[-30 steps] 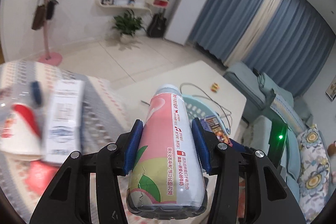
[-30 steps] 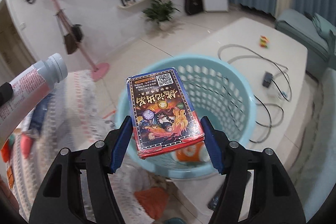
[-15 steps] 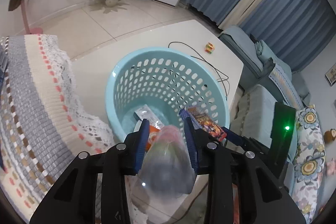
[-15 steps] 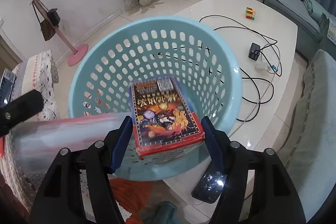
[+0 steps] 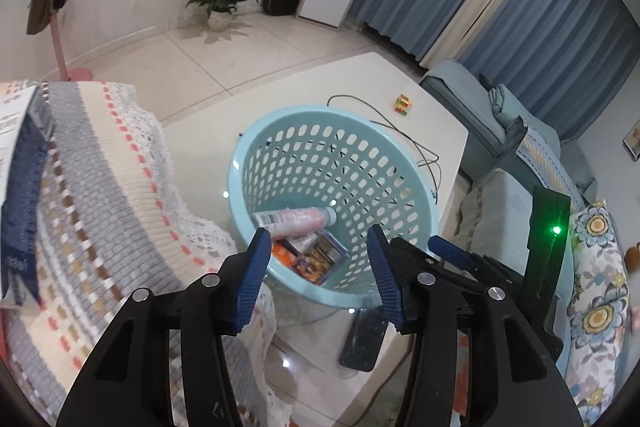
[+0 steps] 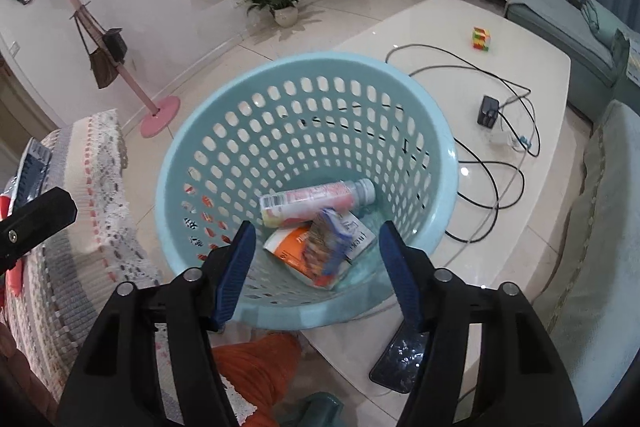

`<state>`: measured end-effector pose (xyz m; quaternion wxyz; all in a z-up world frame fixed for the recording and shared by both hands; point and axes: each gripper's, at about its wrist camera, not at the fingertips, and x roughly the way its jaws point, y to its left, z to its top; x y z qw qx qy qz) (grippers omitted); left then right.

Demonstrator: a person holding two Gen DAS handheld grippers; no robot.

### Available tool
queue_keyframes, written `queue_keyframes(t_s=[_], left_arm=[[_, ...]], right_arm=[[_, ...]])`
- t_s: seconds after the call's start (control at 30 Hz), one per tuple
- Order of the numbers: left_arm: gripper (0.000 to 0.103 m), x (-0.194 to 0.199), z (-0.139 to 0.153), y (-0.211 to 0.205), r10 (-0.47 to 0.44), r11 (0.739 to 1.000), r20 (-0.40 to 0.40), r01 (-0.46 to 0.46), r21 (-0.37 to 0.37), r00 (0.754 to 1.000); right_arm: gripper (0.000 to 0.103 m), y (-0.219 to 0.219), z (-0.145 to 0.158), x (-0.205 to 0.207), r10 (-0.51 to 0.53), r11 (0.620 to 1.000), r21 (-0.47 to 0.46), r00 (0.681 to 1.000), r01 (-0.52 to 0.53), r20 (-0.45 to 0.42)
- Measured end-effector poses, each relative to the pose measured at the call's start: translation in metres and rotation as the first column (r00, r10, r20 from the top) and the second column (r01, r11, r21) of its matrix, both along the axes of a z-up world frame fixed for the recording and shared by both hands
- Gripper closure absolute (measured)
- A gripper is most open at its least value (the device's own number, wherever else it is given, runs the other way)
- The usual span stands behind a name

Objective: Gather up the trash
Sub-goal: 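Grasp the red plastic bag with the left tool while the right tool grasps the pink bag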

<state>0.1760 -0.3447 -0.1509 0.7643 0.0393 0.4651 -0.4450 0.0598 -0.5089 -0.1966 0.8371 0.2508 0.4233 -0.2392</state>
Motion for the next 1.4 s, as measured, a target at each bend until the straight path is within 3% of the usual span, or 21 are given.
queue_keyframes(t_s=[0.27,0.5,0.83,1.03,1.17,1.4], left_arm=[[0.052,-0.009,0.025,0.033,0.028,0.998,0.031,-0.026,-0.049,0.999],[0.044,-0.029,0.051,0.077,0.048,0.994,0.108,-0.037,-0.099,0.993],[0.042,-0.034,0.081,0.176,0.196,0.974,0.182,-0.17,-0.151,0.964],[0.04,-0.029,0.088,0.249,0.329,0.936,0.18,-0.295,-0.193,0.927],[0.038,-0.023,0.085,0.303,0.415,0.897,0.139,-0.378,-0.229,0.899],[0.026,-0.01,0.076,0.389,0.574,0.806,0.093,-0.541,-0.24,0.814]], right_arm=[[0.045,0.027,0.025,0.001,0.053,0.998,-0.036,0.997,-0.051,0.049],[0.045,0.065,0.055,0.006,0.13,0.989,-0.079,0.986,-0.122,0.106],[0.045,0.148,0.087,0.037,0.296,0.951,-0.143,0.943,-0.275,0.153],[0.045,0.198,0.098,0.055,0.379,0.92,-0.168,0.912,-0.353,0.159],[0.044,0.225,0.102,0.063,0.421,0.903,-0.168,0.892,-0.395,0.166],[0.035,0.268,0.098,0.084,0.482,0.874,-0.152,0.862,-0.461,0.158]])
